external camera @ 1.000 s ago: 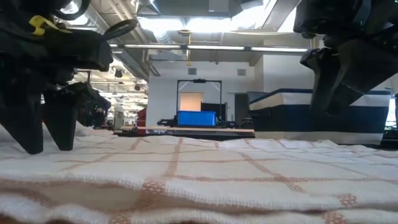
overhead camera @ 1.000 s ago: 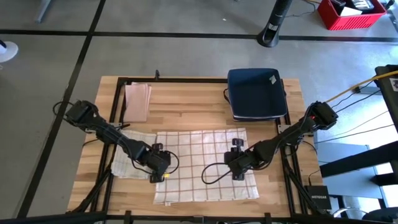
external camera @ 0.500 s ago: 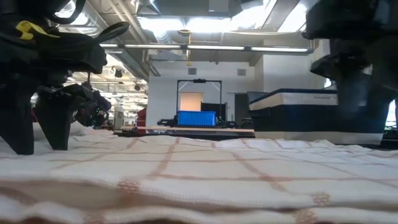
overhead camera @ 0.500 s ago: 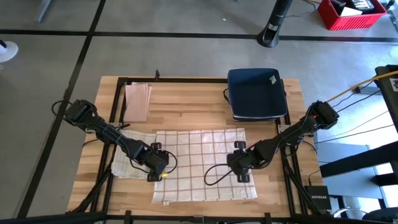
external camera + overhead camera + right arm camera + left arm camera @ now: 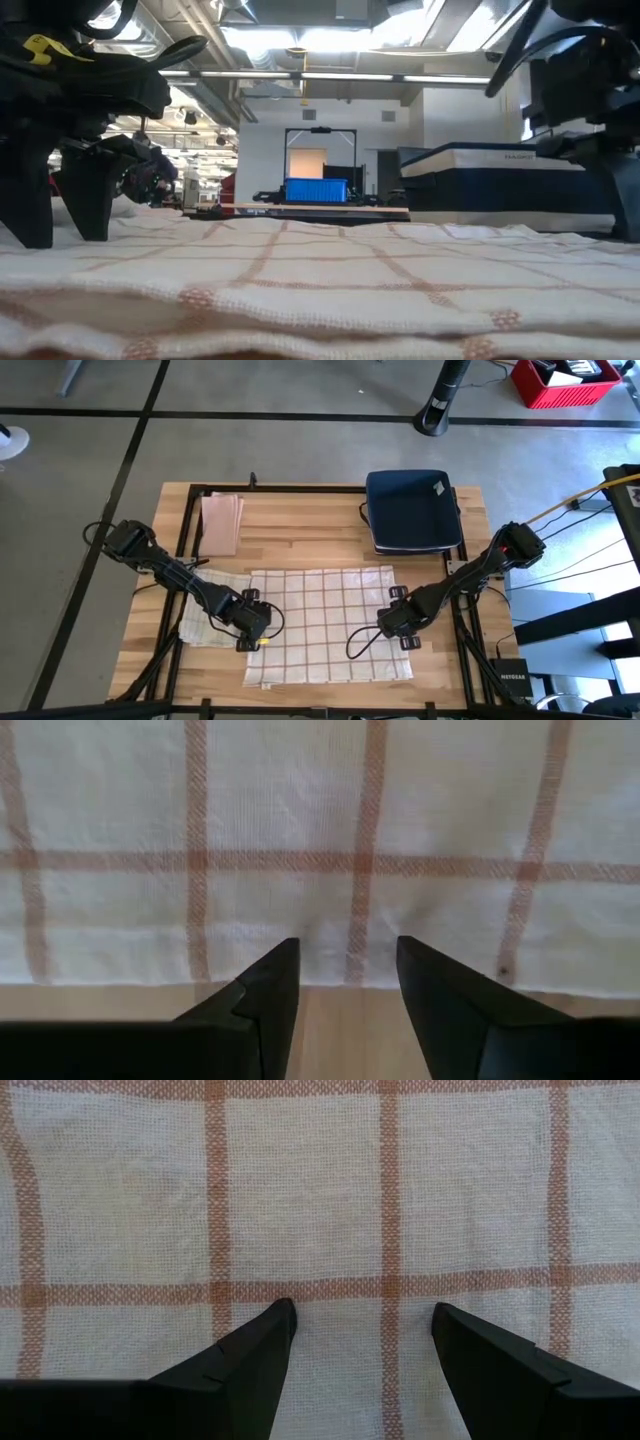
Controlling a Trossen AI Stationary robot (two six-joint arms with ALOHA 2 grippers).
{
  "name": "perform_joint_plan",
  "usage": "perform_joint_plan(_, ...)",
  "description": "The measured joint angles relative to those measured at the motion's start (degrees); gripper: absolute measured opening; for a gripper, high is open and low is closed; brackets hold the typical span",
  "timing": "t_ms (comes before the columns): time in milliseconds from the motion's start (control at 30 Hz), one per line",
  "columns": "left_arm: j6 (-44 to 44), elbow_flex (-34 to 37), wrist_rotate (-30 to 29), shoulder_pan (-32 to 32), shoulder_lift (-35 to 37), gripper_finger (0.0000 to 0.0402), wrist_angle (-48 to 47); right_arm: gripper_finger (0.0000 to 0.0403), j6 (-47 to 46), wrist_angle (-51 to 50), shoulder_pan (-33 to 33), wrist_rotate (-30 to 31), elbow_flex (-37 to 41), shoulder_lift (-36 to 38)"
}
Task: Fold towel
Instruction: Fold the white squared towel
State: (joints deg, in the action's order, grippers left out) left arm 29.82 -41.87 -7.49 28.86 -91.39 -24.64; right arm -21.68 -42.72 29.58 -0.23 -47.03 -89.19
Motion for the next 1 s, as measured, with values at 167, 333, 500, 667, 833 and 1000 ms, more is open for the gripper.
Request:
perform_joint_plan(167,0.0,0.0,0.0,0.0,0.0,0.0237,0.0,0.0172,-0.6,5.8,0.0,0.0,2.8,0.0)
perform_joint_plan(333,0.0,0.1,0.1,0.0,-0.1,0.0237,0.0,0.0172,-2.7,8.6,0.0,0.4,6.1,0.4)
perform_joint_plan(500,0.0,0.1,0.1,0.0,-0.1,0.0237,0.0,0.0172,-4.8,10.0,0.0,0.6,7.6,0.5)
perform_joint_plan(667,0.1,0.1,0.1,0.0,-0.1,0.0237,0.0,0.0172,-5.0,10.7,0.0,0.6,8.0,0.9)
perform_joint_plan(833,0.2,0.1,0.2,0.0,0.0,0.0237,0.0,0.0172,-5.1,7.1,0.0,-0.1,5.7,3.3)
perform_joint_plan(1000,0.2,0.1,0.2,0.0,0.0,0.0237,0.0,0.0176,-5.3,4.0,0.0,2.0,1.8,6.8)
